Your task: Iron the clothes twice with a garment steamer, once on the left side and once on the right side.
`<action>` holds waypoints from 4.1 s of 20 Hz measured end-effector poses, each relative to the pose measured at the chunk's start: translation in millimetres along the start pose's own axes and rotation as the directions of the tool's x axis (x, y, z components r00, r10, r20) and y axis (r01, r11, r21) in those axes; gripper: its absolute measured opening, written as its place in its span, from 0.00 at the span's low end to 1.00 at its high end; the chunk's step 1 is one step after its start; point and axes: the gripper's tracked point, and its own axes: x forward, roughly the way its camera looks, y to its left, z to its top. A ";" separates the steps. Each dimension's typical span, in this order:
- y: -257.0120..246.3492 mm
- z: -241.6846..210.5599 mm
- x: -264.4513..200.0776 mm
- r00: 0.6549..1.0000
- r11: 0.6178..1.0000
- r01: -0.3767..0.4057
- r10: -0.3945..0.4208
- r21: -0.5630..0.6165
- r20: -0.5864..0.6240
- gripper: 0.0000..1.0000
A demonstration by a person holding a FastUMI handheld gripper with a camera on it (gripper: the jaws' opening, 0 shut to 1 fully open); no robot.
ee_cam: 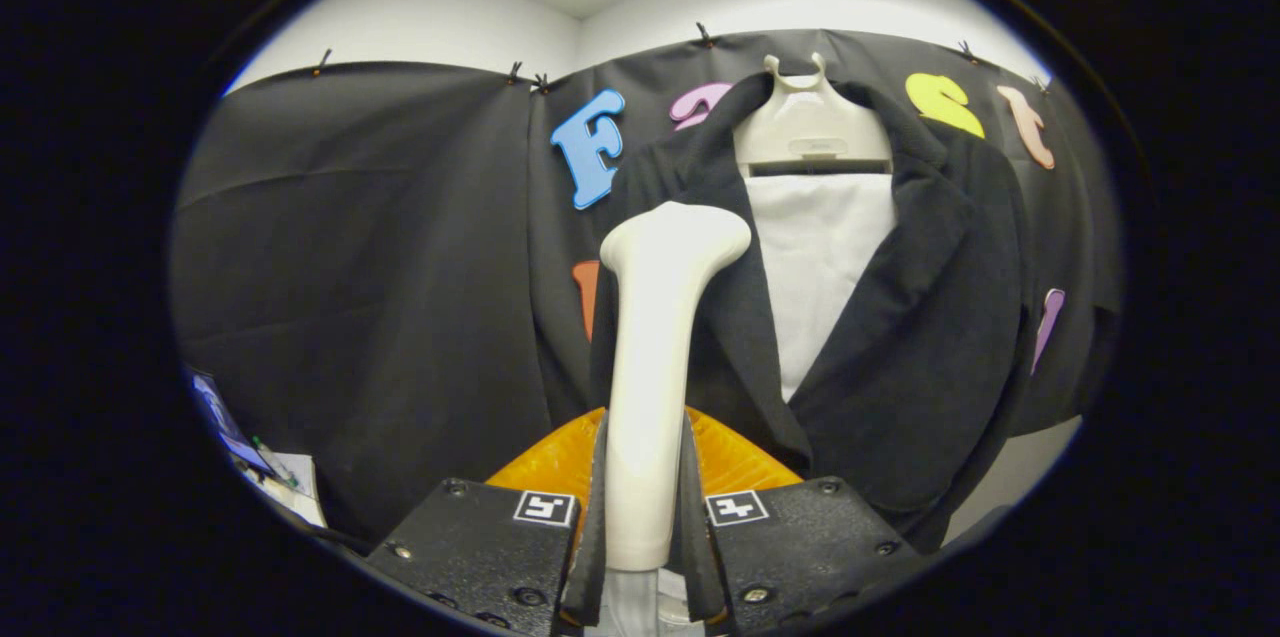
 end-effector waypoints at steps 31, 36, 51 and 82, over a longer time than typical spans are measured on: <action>-13.1 -125.5 -23.3 0.975 0.999 0.023 -0.014 0.039 -0.222 0.34; -20.7 -149.6 -30.3 0.965 0.998 0.030 -0.015 0.055 -0.260 0.34; -26.0 -220.1 -24.2 0.918 0.998 0.028 -0.001 0.062 -0.396 0.34; -95.0 -226.3 -91.2 0.921 0.979 0.094 -0.018 0.179 -0.388 0.34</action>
